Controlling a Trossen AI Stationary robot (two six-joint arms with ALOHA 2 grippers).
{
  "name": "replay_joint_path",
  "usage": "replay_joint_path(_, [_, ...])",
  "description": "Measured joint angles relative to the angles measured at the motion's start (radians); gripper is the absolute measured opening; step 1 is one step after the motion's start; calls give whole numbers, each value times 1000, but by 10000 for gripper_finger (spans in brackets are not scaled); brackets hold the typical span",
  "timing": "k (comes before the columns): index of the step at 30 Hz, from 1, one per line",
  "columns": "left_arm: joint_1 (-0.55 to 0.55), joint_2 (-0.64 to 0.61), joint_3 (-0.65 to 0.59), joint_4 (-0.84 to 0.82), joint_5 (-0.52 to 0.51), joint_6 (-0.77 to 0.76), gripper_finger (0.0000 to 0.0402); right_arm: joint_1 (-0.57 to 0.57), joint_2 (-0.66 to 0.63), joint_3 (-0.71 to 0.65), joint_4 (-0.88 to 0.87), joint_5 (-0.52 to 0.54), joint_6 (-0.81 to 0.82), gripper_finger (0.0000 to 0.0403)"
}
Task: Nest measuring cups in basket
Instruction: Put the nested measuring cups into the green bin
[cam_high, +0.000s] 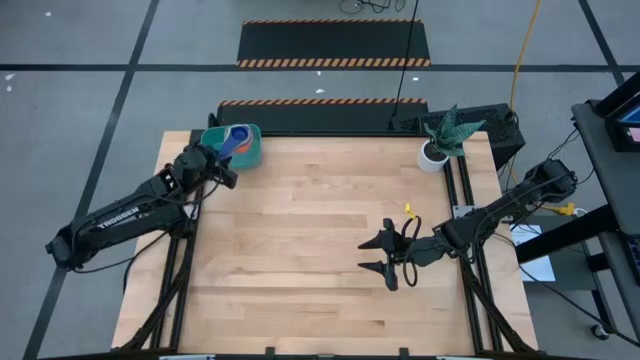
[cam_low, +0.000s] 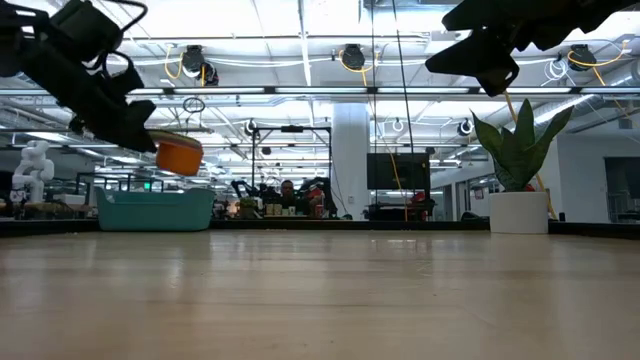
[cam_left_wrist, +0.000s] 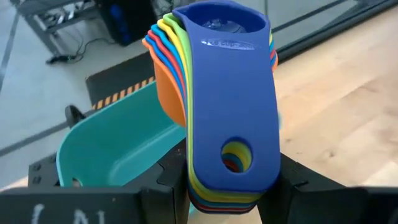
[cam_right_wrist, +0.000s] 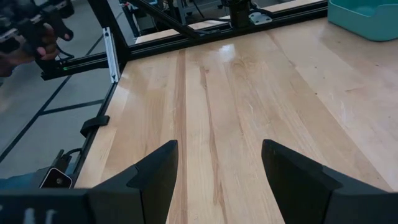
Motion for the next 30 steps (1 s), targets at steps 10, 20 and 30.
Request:
replay_joint_path(10, [71,139,-15,67,4,-23,130,0,0,0,0,0,-21,226])
replay_joint_path(20, [70,337,-15,182,84,-42,130,0,0,0,0,0,-21,226])
replay_joint_path(30, [24,401,-14,249,235,-83,130,0,0,0,-6,0,-21,226])
